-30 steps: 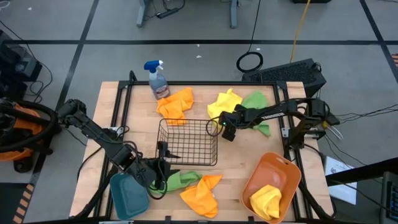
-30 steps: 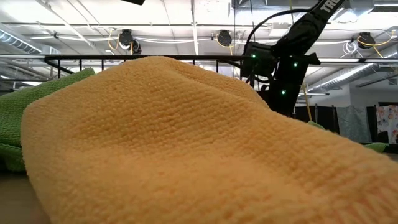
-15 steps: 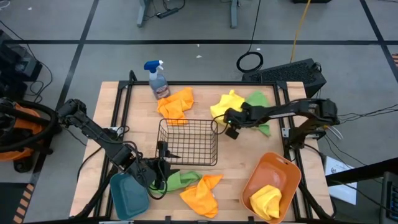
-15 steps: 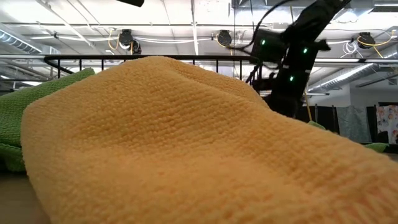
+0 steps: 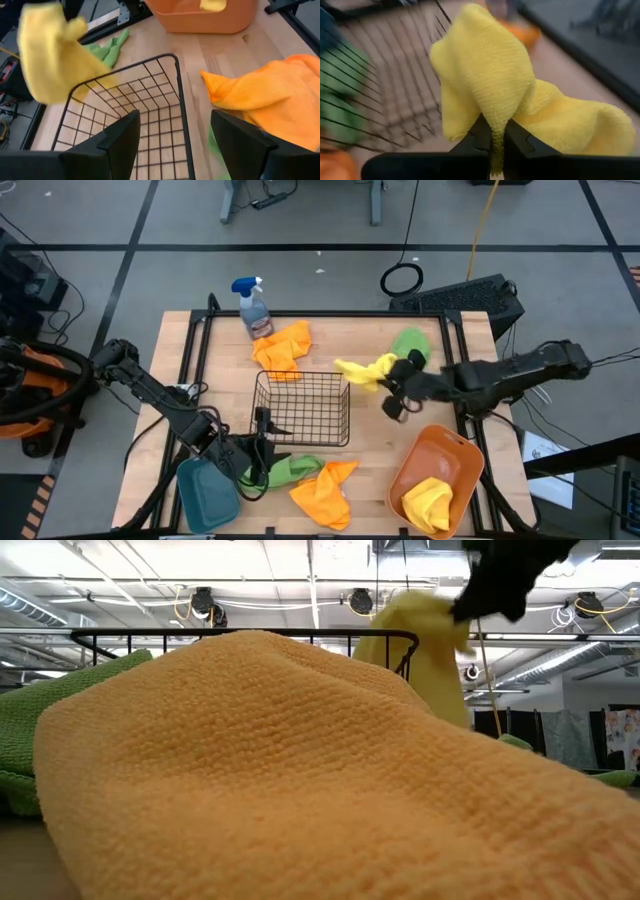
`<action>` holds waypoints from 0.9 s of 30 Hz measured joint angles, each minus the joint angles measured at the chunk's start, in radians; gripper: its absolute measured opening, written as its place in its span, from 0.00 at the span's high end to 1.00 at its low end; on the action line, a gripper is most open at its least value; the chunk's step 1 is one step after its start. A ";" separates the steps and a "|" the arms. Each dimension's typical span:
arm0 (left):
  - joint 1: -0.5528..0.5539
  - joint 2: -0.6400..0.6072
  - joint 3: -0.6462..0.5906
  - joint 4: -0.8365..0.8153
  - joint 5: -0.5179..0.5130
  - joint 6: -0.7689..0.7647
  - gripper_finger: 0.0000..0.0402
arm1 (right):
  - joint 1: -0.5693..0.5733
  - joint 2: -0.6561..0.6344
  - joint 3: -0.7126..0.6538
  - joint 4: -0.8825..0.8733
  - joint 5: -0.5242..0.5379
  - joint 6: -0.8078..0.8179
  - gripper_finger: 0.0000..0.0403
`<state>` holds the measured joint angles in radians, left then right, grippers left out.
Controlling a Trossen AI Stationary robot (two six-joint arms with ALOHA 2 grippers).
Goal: Sort microfiber towel by color & place in baskets
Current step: Put the yellow microfiber cloth into the orange bin
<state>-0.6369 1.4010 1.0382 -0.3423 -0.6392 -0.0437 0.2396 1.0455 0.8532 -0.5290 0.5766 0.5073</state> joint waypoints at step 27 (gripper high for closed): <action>0.059 0.000 0.000 0.116 -0.114 0.054 0.38 | 0.468 0.486 0.002 1.413 0.564 -0.970 0.98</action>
<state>-0.5781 1.4014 1.0382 -0.2258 -0.7535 0.0108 0.7080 1.5312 0.8547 0.8839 1.1409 -0.4626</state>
